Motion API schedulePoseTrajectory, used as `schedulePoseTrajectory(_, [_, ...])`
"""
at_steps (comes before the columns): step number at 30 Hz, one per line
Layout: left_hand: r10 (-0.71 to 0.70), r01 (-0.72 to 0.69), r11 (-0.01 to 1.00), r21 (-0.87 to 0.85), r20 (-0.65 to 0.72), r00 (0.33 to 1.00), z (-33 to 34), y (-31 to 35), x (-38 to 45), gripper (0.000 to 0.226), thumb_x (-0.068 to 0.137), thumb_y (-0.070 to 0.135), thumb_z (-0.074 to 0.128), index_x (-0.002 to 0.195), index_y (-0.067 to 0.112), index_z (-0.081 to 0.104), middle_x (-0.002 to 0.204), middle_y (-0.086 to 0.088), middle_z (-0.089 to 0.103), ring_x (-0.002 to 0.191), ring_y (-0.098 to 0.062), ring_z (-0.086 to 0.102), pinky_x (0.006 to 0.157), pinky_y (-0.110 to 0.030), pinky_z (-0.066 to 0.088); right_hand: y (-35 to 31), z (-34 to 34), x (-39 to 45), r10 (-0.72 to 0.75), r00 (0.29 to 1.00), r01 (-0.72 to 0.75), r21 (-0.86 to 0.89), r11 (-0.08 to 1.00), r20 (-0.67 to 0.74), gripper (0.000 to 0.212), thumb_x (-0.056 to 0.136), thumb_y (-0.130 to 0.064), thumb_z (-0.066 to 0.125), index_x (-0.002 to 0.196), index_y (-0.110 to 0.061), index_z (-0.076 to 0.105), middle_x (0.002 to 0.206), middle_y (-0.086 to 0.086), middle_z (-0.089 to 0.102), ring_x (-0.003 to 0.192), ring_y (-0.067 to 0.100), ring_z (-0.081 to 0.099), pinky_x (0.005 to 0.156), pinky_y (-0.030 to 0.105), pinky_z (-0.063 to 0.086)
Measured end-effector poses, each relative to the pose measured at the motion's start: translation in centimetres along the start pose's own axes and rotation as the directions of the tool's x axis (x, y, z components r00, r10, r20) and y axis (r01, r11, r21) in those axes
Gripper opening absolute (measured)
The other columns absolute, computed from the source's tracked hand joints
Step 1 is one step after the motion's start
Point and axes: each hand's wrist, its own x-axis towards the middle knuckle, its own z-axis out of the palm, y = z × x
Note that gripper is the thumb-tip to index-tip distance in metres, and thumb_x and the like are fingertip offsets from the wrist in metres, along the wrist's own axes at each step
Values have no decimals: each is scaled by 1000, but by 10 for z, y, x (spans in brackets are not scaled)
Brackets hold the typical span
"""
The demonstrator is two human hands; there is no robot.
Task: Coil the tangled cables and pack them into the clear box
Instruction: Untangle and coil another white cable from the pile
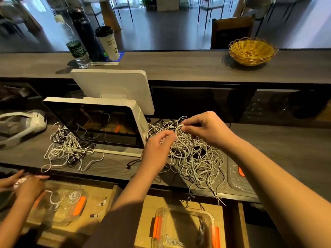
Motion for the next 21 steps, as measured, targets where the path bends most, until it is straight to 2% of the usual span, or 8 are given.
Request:
schedulePoseTrajectory(3, [66,-66,995,-69,-7,998,1,4,-1,23,92,42,59,86,28,75,73,24,66,75,7,57,70,-23,40,2,6,2,-6,1000,6,15,1000,26,21,90,-19,70,110,-16,74,79,-16,67,63,-2,64,61,17,53])
schedulePoseTrajectory(6, [66,-66,998,-11,-44,997,11,7,-4,35,98,26,58,62,24,58,56,11,50,53,-3,41,61,-28,33,8,13,5,-26,1000,28,-102,994,17,17,92,-22,69,107,-16,73,79,-20,60,64,-6,59,62,10,44])
schedulePoseTrajectory(8, [61,-72,993,-98,-115,991,16,9,-8,44,100,17,51,58,23,42,52,12,36,52,-5,31,57,-31,27,16,20,10,-39,999,43,-187,981,21,13,93,-21,67,104,-16,73,79,-15,61,66,-6,55,64,13,42])
schedulePoseTrajectory(11, [91,-133,972,-196,-211,973,13,11,-15,46,101,13,49,58,24,36,53,12,31,55,-5,28,57,-31,25,48,31,19,68,998,-65,-244,968,5,13,94,-13,63,104,-15,72,86,-3,68,70,6,59,66,23,45])
schedulePoseTrajectory(14, [139,-188,956,-226,-218,966,8,12,-26,44,99,12,50,58,21,35,53,12,30,54,-5,27,54,-25,25,95,38,9,360,932,-359,9,933,-39,11,97,-10,59,97,-14,69,86,5,68,68,13,62,59,27,50])
schedulePoseTrajectory(16, [128,-181,955,-235,-225,966,6,9,-33,41,99,11,50,60,16,38,54,11,30,54,-5,27,52,-21,26,119,44,-3,542,840,-515,266,815,-36,12,95,-3,59,91,-11,67,91,13,68,68,13,61,58,22,49])
schedulePoseTrajectory(18, [93,-155,957,-246,-247,965,3,3,-35,41,99,8,50,60,16,38,54,11,30,53,-4,27,51,-19,26,136,47,-10,625,780,-555,437,708,-22,17,92,5,59,86,-9,66,96,17,66,72,15,60,64,21,50])
schedulePoseTrajectory(21, [33,-117,951,-285,-283,959,-3,-5,-29,41,98,7,49,60,16,40,54,9,30,52,-3,27,49,-20,25,143,44,-6,623,782,-498,584,641,-16,14,91,8,59,88,-4,67,94,15,68,79,19,64,65,19,55])
